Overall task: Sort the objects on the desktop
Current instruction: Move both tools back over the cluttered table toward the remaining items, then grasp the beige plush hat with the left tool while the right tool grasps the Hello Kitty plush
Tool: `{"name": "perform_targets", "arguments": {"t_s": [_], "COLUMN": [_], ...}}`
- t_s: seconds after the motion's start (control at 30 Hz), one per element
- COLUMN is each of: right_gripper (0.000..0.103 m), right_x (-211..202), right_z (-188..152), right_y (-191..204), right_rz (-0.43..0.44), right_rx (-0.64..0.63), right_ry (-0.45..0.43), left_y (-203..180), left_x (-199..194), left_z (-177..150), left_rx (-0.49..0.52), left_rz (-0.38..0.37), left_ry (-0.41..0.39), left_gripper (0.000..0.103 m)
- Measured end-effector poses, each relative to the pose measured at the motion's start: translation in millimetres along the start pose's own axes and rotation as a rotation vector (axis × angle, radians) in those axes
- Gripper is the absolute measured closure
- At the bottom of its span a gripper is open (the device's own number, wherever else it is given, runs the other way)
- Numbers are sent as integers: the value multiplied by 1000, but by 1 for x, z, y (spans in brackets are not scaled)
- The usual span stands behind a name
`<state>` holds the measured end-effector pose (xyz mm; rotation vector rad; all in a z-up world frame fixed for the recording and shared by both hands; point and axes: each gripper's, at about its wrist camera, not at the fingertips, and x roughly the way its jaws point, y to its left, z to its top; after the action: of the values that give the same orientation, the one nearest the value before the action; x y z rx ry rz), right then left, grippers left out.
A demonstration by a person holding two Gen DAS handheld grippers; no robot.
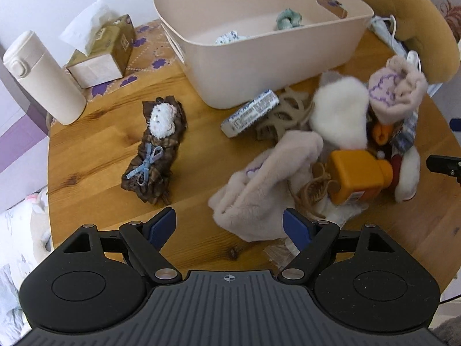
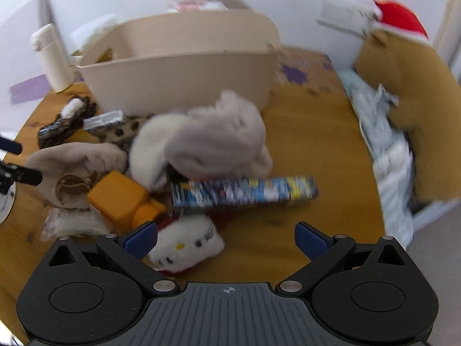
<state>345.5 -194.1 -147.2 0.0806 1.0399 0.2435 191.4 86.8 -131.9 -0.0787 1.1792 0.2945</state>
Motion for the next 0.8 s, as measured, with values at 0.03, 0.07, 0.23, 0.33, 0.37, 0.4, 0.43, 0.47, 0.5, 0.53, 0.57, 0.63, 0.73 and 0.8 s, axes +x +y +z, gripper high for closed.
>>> {"name": "perform_targets", "arguments": {"t_s": [0.03, 0.07, 0.23, 0.33, 0.37, 0.4, 0.43, 0.47, 0.5, 0.53, 0.57, 0.63, 0.73, 0.8], "right_gripper": [0, 0, 0, 0, 2, 4, 8, 9, 9, 9, 10, 13, 19, 22], "right_x": [3, 6, 21, 29, 30, 32, 32, 33, 34, 35, 36, 39, 43, 45], "right_z": [-2, -3, -4, -4, -4, -4, -5, -6, -6, -7, -7, -8, -11, -13], "right_y": [2, 4, 13, 18, 19, 18, 18, 17, 16, 15, 14, 12, 7, 3], "right_rz": [2, -1, -12, -23, -29, -37, -39, -39, -42, -42, -43, -47, -56, -60], "right_rx": [22, 35, 101, 125, 130, 138, 152, 167, 180, 189, 195, 204, 224, 242], "right_ry": [5, 11, 43, 59, 60, 58, 54, 50, 50, 52, 56, 67, 81, 84], "left_y": [-1, -2, -10, -12, -13, -14, -15, -16, -17, -18, -19, -19, -19, -19], "left_x": [2, 5, 20, 28, 30, 32, 34, 36, 38, 39, 40, 43, 45, 46], "left_z": [0, 0, 5, 8, 9, 10, 10, 10, 10, 10, 9, 9, 8, 8], "left_rx": [7, 15, 53, 41, 35, 29, 28, 30, 34, 38, -23, -26, -40, -37], "left_rz": [0, -2, 15, 12, 8, 3, -1, -7, -8, -3, 32, 28, 3, -4], "left_ry": [0, -1, 1, 4, 4, 4, 4, 5, 7, 4, 11, 20, 28, 24], "left_gripper": [20, 20, 20, 20, 20, 20, 21, 21, 23, 28, 29, 30, 39, 43]}}
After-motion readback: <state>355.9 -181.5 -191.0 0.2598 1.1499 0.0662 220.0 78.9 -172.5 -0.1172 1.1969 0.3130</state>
